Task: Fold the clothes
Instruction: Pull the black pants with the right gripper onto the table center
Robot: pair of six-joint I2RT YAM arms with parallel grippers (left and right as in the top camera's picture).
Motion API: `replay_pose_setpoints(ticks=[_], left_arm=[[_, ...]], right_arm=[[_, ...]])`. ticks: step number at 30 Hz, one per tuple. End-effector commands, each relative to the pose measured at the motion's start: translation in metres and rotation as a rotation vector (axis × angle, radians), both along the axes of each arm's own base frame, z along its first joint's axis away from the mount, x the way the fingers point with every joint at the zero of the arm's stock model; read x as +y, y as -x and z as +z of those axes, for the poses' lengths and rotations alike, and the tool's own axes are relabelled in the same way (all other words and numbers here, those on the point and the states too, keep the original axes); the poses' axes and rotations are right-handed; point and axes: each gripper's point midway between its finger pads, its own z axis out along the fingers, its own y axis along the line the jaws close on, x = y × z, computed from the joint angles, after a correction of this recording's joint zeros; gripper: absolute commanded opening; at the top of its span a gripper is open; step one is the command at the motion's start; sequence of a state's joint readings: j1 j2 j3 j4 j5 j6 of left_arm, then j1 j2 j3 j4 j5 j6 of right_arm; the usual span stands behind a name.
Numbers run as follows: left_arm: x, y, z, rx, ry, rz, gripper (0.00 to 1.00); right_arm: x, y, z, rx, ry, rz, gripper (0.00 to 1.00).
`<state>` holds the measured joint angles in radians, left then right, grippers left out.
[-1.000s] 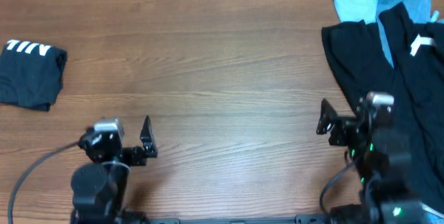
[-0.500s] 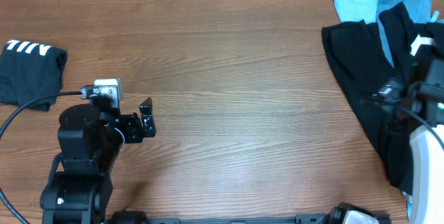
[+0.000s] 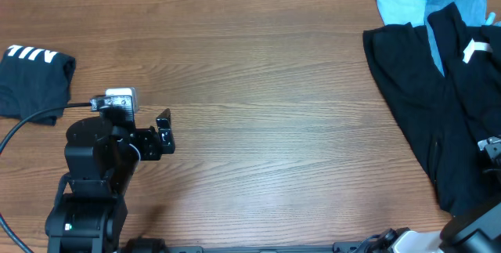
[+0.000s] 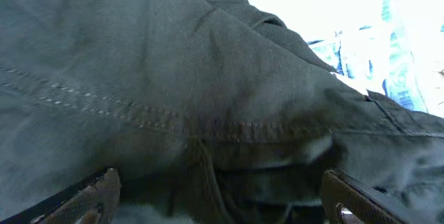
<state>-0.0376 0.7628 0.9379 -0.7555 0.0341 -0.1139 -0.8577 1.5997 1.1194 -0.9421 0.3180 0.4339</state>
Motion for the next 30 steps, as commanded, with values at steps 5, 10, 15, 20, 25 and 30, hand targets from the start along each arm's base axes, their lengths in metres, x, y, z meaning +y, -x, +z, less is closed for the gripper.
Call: replay_pose_setpoints(ticks=[5, 10, 15, 20, 25, 30], left_arm=[[0.000, -0.001, 0.012, -0.029, 0.016, 0.006, 0.98], [0.000, -0.002, 0.012, -0.029, 0.016, 0.006, 0.98], [0.000, -0.005, 0.017, -0.051, 0.017, 0.006, 0.99], [0.000, -0.006, 0.019, -0.061, 0.018, 0.006, 0.98], [0.000, -0.007, 0.017, -0.054, 0.018, 0.005, 0.98], [0.000, -0.007, 0.017, -0.054, 0.018, 0.005, 0.99]], right_arm=[[0.006, -0.007, -0.010, -0.032, -0.049, 0.005, 0.04], [0.035, -0.084, 0.013, -0.326, -0.183, 0.324, 0.04], [0.182, -0.189, 0.138, -0.674, -0.327, 0.955, 0.04], [0.397, -0.198, 0.172, -0.694, -0.467, 1.542, 0.04], [0.530, -0.165, 0.156, -0.639, -0.466, 1.893, 0.04], [0.534, -0.167, 0.142, -0.568, -0.356, 1.902, 0.42]])
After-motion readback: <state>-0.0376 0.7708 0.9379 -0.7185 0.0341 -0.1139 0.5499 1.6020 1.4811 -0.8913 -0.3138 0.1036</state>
